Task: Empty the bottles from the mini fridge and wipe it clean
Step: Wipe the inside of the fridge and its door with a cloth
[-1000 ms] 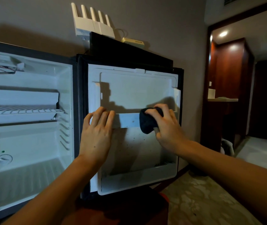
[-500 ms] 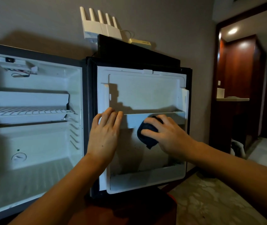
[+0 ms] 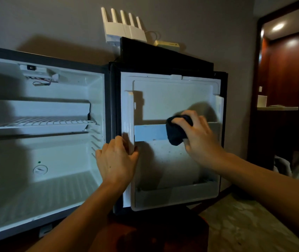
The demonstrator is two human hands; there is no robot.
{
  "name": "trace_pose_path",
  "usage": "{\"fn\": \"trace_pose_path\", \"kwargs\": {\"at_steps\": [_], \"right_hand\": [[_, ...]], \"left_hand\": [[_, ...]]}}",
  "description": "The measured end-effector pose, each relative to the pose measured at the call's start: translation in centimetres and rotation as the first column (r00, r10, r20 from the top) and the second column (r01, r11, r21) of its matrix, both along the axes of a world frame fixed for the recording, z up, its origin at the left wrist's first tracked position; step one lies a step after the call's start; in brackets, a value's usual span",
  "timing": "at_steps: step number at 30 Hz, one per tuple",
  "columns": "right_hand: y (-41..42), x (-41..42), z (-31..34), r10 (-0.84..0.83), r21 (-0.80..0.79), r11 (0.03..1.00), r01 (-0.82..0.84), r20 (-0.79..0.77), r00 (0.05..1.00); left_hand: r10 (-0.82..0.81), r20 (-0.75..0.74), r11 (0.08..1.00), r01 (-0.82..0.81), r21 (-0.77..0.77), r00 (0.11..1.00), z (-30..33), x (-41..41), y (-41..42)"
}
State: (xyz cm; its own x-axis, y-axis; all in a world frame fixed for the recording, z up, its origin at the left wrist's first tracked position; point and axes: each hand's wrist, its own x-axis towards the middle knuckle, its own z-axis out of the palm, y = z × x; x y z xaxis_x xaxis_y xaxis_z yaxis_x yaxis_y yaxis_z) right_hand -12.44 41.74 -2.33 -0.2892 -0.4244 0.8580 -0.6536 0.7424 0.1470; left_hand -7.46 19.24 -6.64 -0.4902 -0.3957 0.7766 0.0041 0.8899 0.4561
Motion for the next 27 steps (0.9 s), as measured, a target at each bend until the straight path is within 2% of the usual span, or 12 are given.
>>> {"fn": "trace_pose_path", "kwargs": {"at_steps": [2, 5, 6, 10, 11, 15, 17, 20, 21, 24, 25, 27], "right_hand": [[-0.8, 0.2, -0.4, 0.014, 0.057, 0.998, -0.013, -0.014, 1.000], [-0.2, 0.5, -1.0, 0.060, 0.376, 0.926, -0.007, -0.130, 0.990], [0.0, 0.5, -0.8, 0.069, 0.396, 0.918, -0.009, -0.137, 0.988], [-1.2, 0.9, 0.3, 0.062, 0.042, 0.997, -0.063, 0.017, 0.998], [-1.7, 1.0, 0.3, 0.062, 0.017, 0.998, -0.062, 0.023, 0.998], [-1.6, 1.0, -0.6, 0.103, 0.390, 0.917, -0.079, -0.040, 0.994], [-1.6, 1.1, 0.0, 0.091, 0.329, 0.940, -0.089, 0.008, 0.996], [-2.8, 1.3, 0.7, 0.094, 0.057, 0.994, -0.097, 0.057, 0.994], [-3.2, 1.4, 0.6, 0.094, 0.082, 0.992, -0.098, 0.054, 0.994], [-3.0, 1.5, 0.0, 0.096, 0.348, 0.931, -0.112, 0.064, 0.993], [-2.9, 1.6, 0.1, 0.104, 0.348, 0.929, -0.126, 0.082, 0.991], [-3.3, 1.5, 0.9, 0.131, 0.181, 0.973, -0.146, 0.090, 0.987]], "left_hand": [[-0.041, 0.008, 0.999, 0.041, 0.003, 0.999, -0.1, -0.1, -0.1], [-0.056, 0.025, 0.998, 0.057, -0.024, 0.998, -0.1, 0.0, -0.3], [-0.059, 0.034, 0.997, 0.061, -0.038, 0.998, 0.0, 0.0, -0.3], [-0.058, 0.057, 0.989, 0.065, -0.133, 0.997, 0.0, 0.1, -0.2], [-0.052, 0.063, 0.988, 0.060, -0.145, 0.997, 0.1, 0.1, -0.2], [-0.041, 0.074, 0.979, 0.055, -0.195, 0.996, 0.2, 0.1, -0.4], [-0.048, 0.083, 0.977, 0.064, -0.201, 0.995, 0.2, 0.0, -0.4], [-0.048, 0.082, 0.975, 0.065, -0.212, 0.995, 0.2, -0.1, -0.4], [-0.045, 0.084, 0.974, 0.062, -0.218, 0.995, 0.1, -0.1, -0.5], [-0.038, 0.089, 0.969, 0.058, -0.239, 0.995, 0.2, -0.1, -0.6], [-0.036, 0.097, 0.970, 0.058, -0.237, 0.995, 0.3, -0.1, -0.6], [-0.043, 0.104, 0.973, 0.065, -0.223, 0.994, 0.2, -0.2, -0.5]]}}
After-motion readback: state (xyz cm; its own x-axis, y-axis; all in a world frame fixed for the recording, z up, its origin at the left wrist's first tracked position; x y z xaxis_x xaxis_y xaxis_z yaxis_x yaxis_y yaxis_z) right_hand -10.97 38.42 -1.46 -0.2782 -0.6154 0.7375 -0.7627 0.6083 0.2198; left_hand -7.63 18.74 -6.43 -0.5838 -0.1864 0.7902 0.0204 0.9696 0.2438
